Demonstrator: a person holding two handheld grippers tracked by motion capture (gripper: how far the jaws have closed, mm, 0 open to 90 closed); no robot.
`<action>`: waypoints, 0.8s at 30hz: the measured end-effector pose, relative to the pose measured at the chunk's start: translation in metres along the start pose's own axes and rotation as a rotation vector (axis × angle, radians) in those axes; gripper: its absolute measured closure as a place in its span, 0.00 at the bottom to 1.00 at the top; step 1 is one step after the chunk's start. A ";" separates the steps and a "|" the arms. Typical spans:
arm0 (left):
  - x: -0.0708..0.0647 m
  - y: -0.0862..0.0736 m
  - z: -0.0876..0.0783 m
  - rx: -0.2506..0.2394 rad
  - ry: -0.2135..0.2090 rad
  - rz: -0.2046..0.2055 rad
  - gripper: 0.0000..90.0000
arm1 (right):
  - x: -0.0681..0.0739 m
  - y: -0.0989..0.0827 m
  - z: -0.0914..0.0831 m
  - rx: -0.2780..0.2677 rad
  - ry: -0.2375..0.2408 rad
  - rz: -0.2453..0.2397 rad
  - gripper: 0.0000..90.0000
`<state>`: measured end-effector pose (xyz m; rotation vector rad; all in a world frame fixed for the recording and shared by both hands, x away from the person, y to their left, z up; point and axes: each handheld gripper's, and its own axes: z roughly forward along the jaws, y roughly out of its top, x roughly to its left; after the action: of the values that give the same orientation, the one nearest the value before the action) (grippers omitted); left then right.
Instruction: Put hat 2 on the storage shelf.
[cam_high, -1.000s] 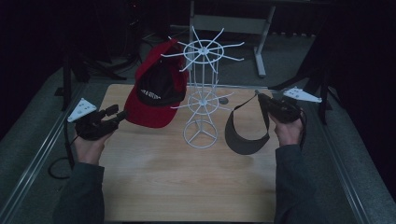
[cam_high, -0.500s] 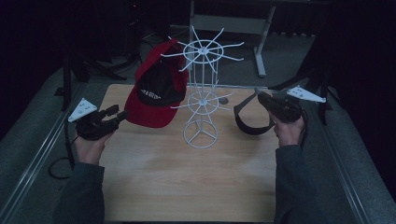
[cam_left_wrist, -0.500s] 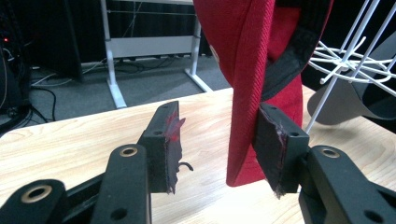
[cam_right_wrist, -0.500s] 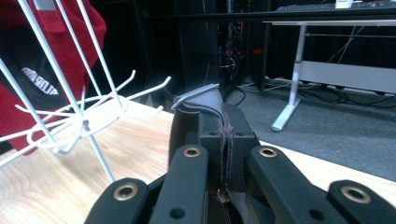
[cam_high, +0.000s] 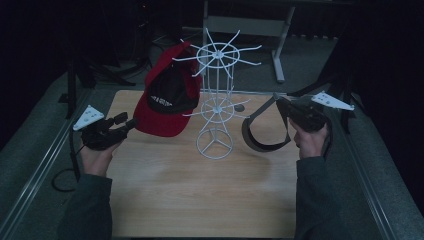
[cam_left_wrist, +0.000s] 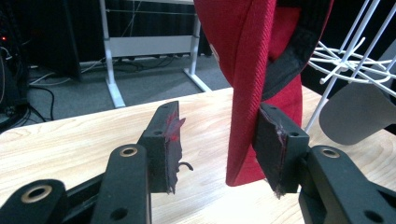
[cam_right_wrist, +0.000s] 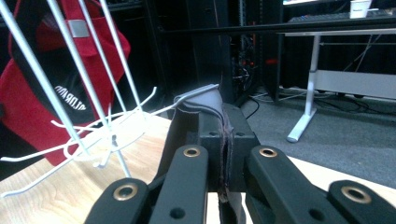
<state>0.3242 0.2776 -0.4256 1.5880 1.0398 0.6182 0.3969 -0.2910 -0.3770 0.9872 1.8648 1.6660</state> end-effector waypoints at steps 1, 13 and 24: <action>0.000 0.000 0.000 0.000 0.000 0.000 0.59 | 0.001 0.001 0.000 0.002 0.005 -0.001 0.98; 0.000 -0.001 0.000 -0.005 -0.002 -0.004 0.59 | 0.007 0.014 -0.003 -0.017 0.035 -0.008 0.98; 0.000 -0.002 0.000 -0.005 -0.004 -0.004 0.59 | 0.014 0.016 -0.009 -0.028 0.071 -0.026 0.98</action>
<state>0.3242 0.2777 -0.4273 1.5822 1.0373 0.6139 0.3847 -0.2857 -0.3580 0.8999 1.8860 1.7278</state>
